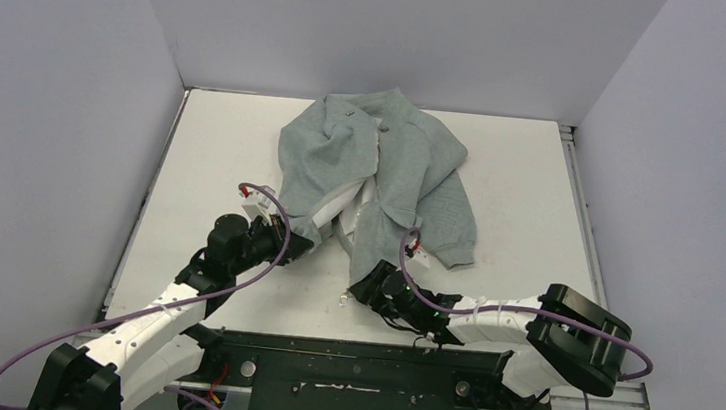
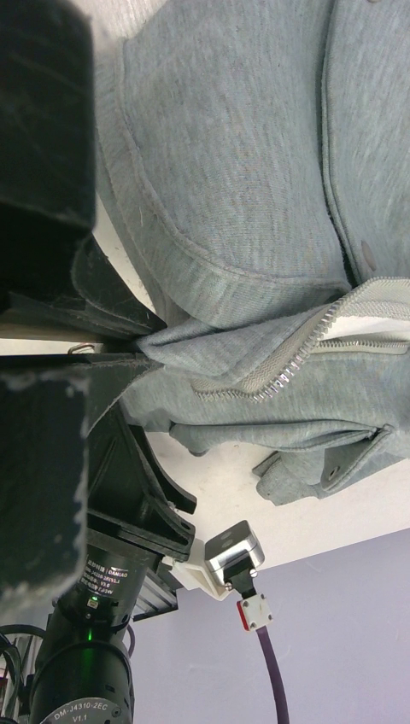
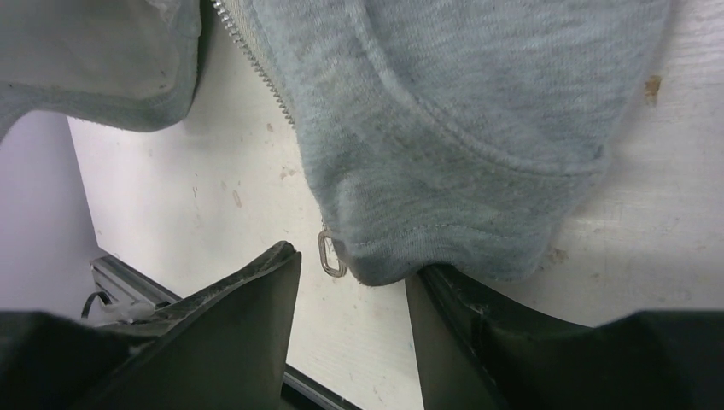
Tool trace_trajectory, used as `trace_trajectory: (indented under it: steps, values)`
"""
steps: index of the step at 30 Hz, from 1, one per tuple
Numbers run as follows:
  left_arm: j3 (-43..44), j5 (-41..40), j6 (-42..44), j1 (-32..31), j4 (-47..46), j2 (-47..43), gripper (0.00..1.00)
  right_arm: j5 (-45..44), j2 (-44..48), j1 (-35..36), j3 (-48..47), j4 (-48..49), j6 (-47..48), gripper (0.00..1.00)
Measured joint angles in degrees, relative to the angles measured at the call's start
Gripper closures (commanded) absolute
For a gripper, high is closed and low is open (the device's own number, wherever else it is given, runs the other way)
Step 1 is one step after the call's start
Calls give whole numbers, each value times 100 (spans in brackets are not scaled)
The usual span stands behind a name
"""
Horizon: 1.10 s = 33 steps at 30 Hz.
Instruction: Zip up the jacket
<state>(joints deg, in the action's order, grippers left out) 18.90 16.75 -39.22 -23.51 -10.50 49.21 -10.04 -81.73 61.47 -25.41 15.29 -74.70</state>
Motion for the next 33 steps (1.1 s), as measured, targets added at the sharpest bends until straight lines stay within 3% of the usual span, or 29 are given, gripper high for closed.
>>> trace_trajectory:
  steps: [4, 10, 18, 33]
  values:
    - [0, 4, 0, 0, 0, 2, 100, -162, -66, 0, 90, 372, -133, 44]
    - [0, 39, 0, 9, 0, 22, 100, -444, -70, 0, 245, 590, -304, 51]
    - [0, 146, -15, 11, 0, 22, 100, -929, -157, 474, 267, 800, -651, 39]
    - [63, 463, -2, 37, 240, -358, 100, -3130, -1067, 1880, 232, 1416, -3401, 40]
